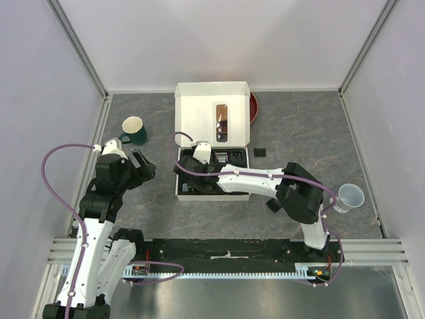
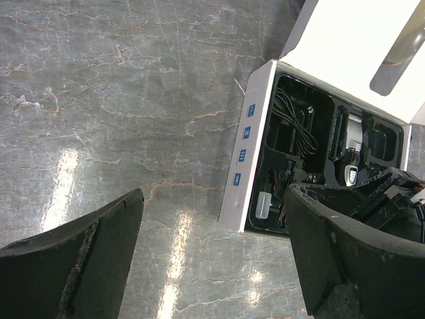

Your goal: Sort the hair-cutting tools

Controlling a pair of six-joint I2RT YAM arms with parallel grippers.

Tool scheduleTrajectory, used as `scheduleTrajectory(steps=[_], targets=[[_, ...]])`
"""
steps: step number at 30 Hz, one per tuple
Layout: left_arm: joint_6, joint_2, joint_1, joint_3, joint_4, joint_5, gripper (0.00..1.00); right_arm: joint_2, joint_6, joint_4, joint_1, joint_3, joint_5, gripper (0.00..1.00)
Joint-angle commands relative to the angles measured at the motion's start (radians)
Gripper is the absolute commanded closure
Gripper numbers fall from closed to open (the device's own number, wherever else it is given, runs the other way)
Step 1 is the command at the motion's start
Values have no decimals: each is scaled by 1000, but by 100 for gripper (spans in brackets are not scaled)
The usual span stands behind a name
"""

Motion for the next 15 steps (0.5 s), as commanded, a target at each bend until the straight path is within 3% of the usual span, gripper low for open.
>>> scheduleTrajectory(steps=[1, 15], targets=[[39, -3, 2, -1, 39, 11, 8, 13, -5, -36, 8, 61, -5, 100], [37, -4, 2, -1, 37, 10, 8, 39, -14, -82, 16, 83, -13, 100]])
